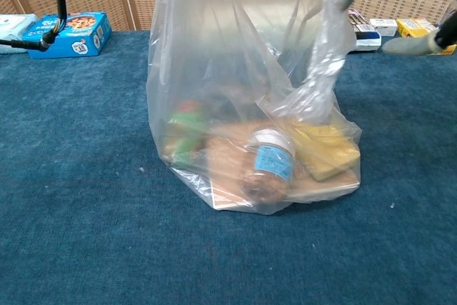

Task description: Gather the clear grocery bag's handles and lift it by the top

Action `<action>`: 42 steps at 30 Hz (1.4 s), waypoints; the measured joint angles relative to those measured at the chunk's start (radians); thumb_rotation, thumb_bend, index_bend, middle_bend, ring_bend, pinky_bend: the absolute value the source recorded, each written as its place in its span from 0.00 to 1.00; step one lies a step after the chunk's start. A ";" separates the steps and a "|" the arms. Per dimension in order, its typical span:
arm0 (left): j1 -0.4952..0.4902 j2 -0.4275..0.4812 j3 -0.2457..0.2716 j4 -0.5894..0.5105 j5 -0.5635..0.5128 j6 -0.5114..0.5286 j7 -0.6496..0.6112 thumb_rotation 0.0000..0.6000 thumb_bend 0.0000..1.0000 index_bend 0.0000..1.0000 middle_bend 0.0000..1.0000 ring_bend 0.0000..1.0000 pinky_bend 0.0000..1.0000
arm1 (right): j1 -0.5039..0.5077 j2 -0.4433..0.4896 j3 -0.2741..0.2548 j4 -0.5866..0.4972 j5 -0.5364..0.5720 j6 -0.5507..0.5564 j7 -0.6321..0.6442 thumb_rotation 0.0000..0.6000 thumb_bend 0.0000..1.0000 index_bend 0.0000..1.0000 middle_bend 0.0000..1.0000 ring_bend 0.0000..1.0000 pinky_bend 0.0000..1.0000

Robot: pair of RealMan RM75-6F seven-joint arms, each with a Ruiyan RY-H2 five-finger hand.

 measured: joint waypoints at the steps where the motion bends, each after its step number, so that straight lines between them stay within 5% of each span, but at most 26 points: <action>1: 0.002 0.002 0.001 -0.001 0.002 0.003 -0.002 0.00 0.19 0.00 0.00 0.00 0.00 | -0.011 0.007 -0.005 0.010 0.003 0.010 0.004 1.00 0.35 0.32 0.25 0.15 0.06; 11: 0.019 0.027 0.016 -0.005 0.026 0.032 -0.040 0.00 0.19 0.00 0.00 0.00 0.00 | -0.063 0.036 -0.034 0.104 -0.009 0.038 0.139 1.00 0.34 0.31 0.25 0.15 0.05; 20: 0.011 0.025 0.018 -0.002 0.028 0.031 -0.048 0.00 0.19 0.00 0.00 0.00 0.00 | -0.065 -0.029 -0.019 0.217 -0.152 0.102 0.303 1.00 0.34 0.24 0.21 0.15 0.05; 42: 0.004 0.030 0.010 -0.005 0.013 0.028 -0.054 0.00 0.19 0.00 0.00 0.00 0.00 | -0.052 -0.192 -0.019 0.348 -0.290 0.168 0.330 1.00 0.30 0.17 0.17 0.15 0.06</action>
